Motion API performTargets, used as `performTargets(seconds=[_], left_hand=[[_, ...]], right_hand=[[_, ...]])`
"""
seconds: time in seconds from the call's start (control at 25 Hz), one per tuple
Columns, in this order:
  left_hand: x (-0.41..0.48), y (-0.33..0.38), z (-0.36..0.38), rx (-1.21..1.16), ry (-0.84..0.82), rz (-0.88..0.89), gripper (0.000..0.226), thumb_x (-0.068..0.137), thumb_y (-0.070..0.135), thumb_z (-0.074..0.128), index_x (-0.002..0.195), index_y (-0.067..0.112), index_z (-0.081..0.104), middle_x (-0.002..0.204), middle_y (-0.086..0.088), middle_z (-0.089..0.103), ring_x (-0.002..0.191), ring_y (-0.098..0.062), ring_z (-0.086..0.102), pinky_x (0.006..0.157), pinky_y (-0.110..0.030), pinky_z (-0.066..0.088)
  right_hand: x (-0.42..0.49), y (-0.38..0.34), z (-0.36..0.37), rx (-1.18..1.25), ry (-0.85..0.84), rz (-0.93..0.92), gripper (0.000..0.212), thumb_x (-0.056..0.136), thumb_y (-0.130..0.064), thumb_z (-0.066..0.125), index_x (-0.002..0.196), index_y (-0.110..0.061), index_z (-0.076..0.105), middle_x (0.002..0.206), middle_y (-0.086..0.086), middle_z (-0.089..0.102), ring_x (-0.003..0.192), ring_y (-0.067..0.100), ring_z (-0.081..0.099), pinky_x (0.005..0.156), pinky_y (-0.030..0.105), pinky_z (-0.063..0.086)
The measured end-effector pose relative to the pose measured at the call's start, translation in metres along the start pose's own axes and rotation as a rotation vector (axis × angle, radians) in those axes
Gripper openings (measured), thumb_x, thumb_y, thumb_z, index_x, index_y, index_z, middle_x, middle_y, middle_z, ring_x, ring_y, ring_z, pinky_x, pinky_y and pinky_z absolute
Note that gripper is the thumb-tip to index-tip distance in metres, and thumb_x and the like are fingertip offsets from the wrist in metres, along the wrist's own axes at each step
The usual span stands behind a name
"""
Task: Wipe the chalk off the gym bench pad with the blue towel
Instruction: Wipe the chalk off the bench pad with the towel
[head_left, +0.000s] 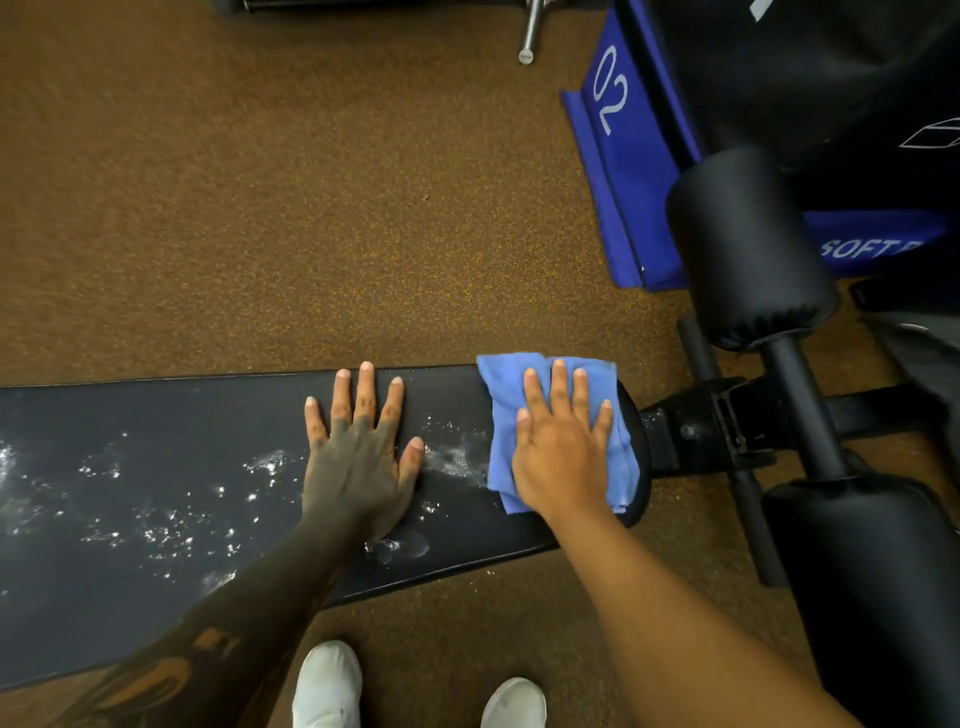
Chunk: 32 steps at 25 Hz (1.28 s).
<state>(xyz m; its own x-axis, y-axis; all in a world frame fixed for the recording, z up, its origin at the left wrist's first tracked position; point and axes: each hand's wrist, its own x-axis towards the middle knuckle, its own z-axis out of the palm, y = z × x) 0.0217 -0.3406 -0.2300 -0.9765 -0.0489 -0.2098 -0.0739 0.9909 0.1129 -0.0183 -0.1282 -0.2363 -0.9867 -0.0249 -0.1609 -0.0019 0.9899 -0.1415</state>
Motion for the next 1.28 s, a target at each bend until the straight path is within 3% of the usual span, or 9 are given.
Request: performTargets(seconds=[0.08, 0.24, 0.36, 0.52, 0.76, 0.92, 1.08, 1.16, 1.28], left_hand=[[0.000, 0.000, 0.001, 0.008, 0.006, 0.004, 0.070, 0.092, 0.057, 0.013, 0.153, 0.024, 0.000, 0.163, -0.010, -0.005, 0.149, -0.030, -0.012, 0.117, -0.059, -0.003], [-0.001, 0.001, 0.001, 0.014, 0.018, -0.003, 0.070, 0.092, 0.056, 0.017, 0.153, 0.024, 0.005, 0.163, -0.010, -0.001, 0.149, -0.032, -0.007, 0.115, -0.063, -0.001], [0.000, -0.003, -0.001, -0.008, 0.014, 0.016, 0.068, 0.093, 0.056, 0.016, 0.153, 0.026, 0.004, 0.163, -0.008, -0.003, 0.149, -0.031, -0.010, 0.116, -0.062, -0.002], [-0.002, -0.015, -0.002, -0.024, 0.021, 0.040, 0.066, 0.094, 0.053, 0.013, 0.153, 0.024, 0.005, 0.163, -0.008, -0.002, 0.149, -0.028, -0.009, 0.118, -0.058, -0.002], [-0.004, -0.015, -0.003, -0.019, 0.022, 0.038, 0.068, 0.093, 0.052, 0.010, 0.153, 0.022, 0.006, 0.163, -0.011, -0.002, 0.149, -0.029, -0.009, 0.118, -0.057, -0.001], [-0.004, -0.018, -0.003, -0.032, 0.018, 0.043, 0.067, 0.094, 0.052, 0.012, 0.153, 0.022, 0.004, 0.163, -0.010, -0.003, 0.149, -0.029, -0.011, 0.118, -0.057, -0.002], [-0.005, -0.021, -0.003, -0.027, 0.017, 0.066, 0.066, 0.094, 0.051, 0.012, 0.153, 0.023, 0.002, 0.163, -0.008, -0.005, 0.149, -0.027, -0.012, 0.118, -0.055, -0.002], [-0.005, -0.023, -0.002, -0.017, 0.015, 0.070, 0.066, 0.094, 0.051, 0.013, 0.153, 0.023, 0.003, 0.163, -0.008, -0.005, 0.149, -0.027, -0.012, 0.118, -0.055, -0.001], [-0.005, -0.022, -0.002, -0.003, 0.013, 0.057, 0.068, 0.093, 0.052, 0.014, 0.153, 0.023, 0.003, 0.163, -0.008, -0.004, 0.149, -0.029, -0.010, 0.118, -0.056, -0.001]], right_hand=[[0.006, -0.021, 0.000, 0.018, -0.012, 0.020, 0.057, 0.096, -0.039, 0.016, 0.152, -0.027, 0.024, 0.162, 0.004, 0.014, 0.149, 0.030, 0.004, 0.116, 0.056, 0.003], [-0.044, -0.022, 0.002, 0.027, -0.017, -0.190, 0.061, 0.091, -0.054, 0.034, 0.148, -0.033, 0.032, 0.161, 0.005, 0.018, 0.149, 0.031, 0.010, 0.117, 0.058, 0.010], [-0.048, 0.005, -0.001, -0.083, -0.008, -0.012, 0.069, 0.087, -0.066, 0.031, 0.150, -0.037, 0.026, 0.162, 0.012, 0.011, 0.148, 0.037, 0.005, 0.115, 0.059, 0.006], [-0.006, -0.012, -0.003, -0.010, -0.045, 0.139, 0.056, 0.098, -0.046, 0.023, 0.153, -0.035, 0.014, 0.163, 0.009, -0.002, 0.148, 0.036, -0.008, 0.116, 0.060, 0.002], [-0.061, 0.005, 0.004, -0.030, -0.076, -0.222, 0.066, 0.094, -0.061, 0.021, 0.153, -0.034, 0.014, 0.163, 0.005, -0.002, 0.149, 0.027, -0.007, 0.118, 0.054, 0.003], [-0.047, 0.013, 0.009, 0.022, -0.004, -0.096, 0.057, 0.097, -0.046, 0.019, 0.148, -0.027, 0.034, 0.161, 0.006, 0.021, 0.149, 0.024, 0.011, 0.118, 0.051, 0.012], [0.015, -0.018, 0.003, 0.105, 0.005, 0.136, 0.051, 0.103, -0.037, 0.024, 0.151, -0.021, 0.027, 0.162, 0.007, 0.014, 0.150, 0.026, 0.004, 0.118, 0.048, 0.004], [0.016, -0.026, 0.005, 0.087, 0.030, 0.042, 0.052, 0.102, -0.037, 0.023, 0.150, -0.022, 0.029, 0.162, 0.007, 0.016, 0.149, 0.026, 0.007, 0.117, 0.048, 0.004], [-0.029, -0.014, 0.007, 0.046, 0.030, -0.301, 0.053, 0.097, -0.039, 0.024, 0.145, -0.024, 0.041, 0.158, 0.006, 0.028, 0.148, 0.026, 0.018, 0.117, 0.044, 0.007]])
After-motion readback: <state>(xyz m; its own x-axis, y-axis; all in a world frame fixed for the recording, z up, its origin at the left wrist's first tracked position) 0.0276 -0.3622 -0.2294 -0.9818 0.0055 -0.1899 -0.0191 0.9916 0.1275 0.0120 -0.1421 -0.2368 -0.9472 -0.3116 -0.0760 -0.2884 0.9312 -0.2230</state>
